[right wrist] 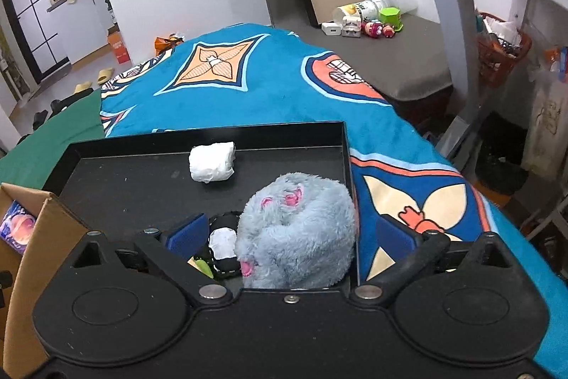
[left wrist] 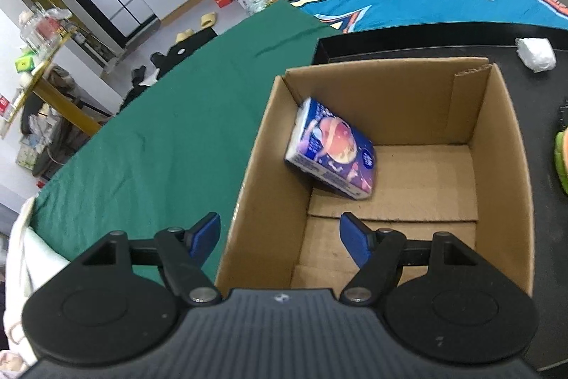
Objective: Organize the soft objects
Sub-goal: 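Move the right gripper to the grey plush mouse and grasp it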
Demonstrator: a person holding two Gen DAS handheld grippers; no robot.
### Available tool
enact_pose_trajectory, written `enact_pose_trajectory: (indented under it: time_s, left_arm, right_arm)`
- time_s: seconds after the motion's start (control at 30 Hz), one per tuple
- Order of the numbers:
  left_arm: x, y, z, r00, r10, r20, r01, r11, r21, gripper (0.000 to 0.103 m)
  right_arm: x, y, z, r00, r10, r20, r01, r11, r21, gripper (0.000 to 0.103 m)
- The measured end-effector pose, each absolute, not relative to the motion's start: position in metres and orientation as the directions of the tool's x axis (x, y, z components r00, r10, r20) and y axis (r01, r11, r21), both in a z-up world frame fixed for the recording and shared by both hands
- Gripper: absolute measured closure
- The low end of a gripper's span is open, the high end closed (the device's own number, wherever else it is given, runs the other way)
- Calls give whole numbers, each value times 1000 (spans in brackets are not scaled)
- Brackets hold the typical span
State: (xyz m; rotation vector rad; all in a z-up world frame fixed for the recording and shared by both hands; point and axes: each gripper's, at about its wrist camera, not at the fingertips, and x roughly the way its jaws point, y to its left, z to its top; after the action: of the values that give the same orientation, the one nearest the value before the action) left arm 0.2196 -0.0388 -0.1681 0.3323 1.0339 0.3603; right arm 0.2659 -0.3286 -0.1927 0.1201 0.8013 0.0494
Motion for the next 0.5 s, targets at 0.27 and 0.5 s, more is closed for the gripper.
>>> enact_pose_trajectory:
  time_s: [0.27,0.5]
  left_arm:
    - [236,-38,-176,414,470,-780,-151,880,451,30]
    - [240,-42,-179,402,468,-787,-137,880,454,30]
  right_arm:
    - [275,-320,-206,688,95,-719,-39,995,94,2]
    - [279,-320,-215,675,75,-734,-35,997,70,28]
